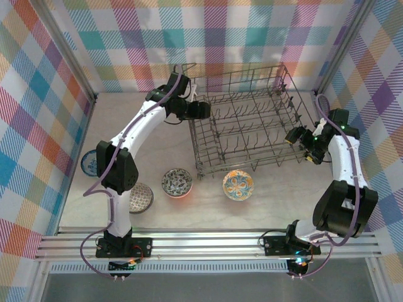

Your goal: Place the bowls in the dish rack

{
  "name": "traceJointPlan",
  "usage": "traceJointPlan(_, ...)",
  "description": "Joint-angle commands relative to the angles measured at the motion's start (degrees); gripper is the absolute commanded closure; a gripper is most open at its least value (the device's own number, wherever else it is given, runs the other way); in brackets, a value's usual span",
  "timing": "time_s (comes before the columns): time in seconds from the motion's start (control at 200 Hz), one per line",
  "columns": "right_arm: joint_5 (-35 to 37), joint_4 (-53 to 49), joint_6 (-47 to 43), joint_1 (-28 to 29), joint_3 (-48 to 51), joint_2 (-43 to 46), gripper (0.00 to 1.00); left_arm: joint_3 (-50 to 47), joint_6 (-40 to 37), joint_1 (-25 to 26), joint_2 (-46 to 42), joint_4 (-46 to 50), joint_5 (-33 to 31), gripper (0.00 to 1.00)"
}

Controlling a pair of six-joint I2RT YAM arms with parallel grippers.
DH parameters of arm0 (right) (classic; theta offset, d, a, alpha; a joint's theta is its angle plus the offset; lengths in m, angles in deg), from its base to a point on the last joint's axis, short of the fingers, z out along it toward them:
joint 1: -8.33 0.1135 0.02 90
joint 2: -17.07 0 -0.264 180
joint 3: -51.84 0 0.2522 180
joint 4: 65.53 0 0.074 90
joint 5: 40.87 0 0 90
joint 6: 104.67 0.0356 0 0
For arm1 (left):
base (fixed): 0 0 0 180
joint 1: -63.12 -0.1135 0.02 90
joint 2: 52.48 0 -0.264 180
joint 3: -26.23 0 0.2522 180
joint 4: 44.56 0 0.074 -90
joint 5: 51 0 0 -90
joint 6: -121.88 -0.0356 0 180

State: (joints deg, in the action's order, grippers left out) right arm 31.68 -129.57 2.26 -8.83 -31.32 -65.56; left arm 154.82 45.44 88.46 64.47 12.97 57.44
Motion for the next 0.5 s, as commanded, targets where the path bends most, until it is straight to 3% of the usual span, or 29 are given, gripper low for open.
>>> traceJointPlan(0.0,-2.2,3.1,2.6,1.0,0.2,0.2,0.01,-2.0,-0.1,0.6,-1.1,1.4,2.2,0.34)
traceJointPlan(0.19,1.3,3.7,2.1,1.0,-0.2,0.8,0.01,-7.0,1.0,1.5,-3.7,0.1,2.7,0.42)
traceJointPlan(0.495,3.7,5.8,2.7,0.8,-2.5,-0.2,0.0,-13.0,4.1,4.1,-7.9,-2.8,3.1,0.45)
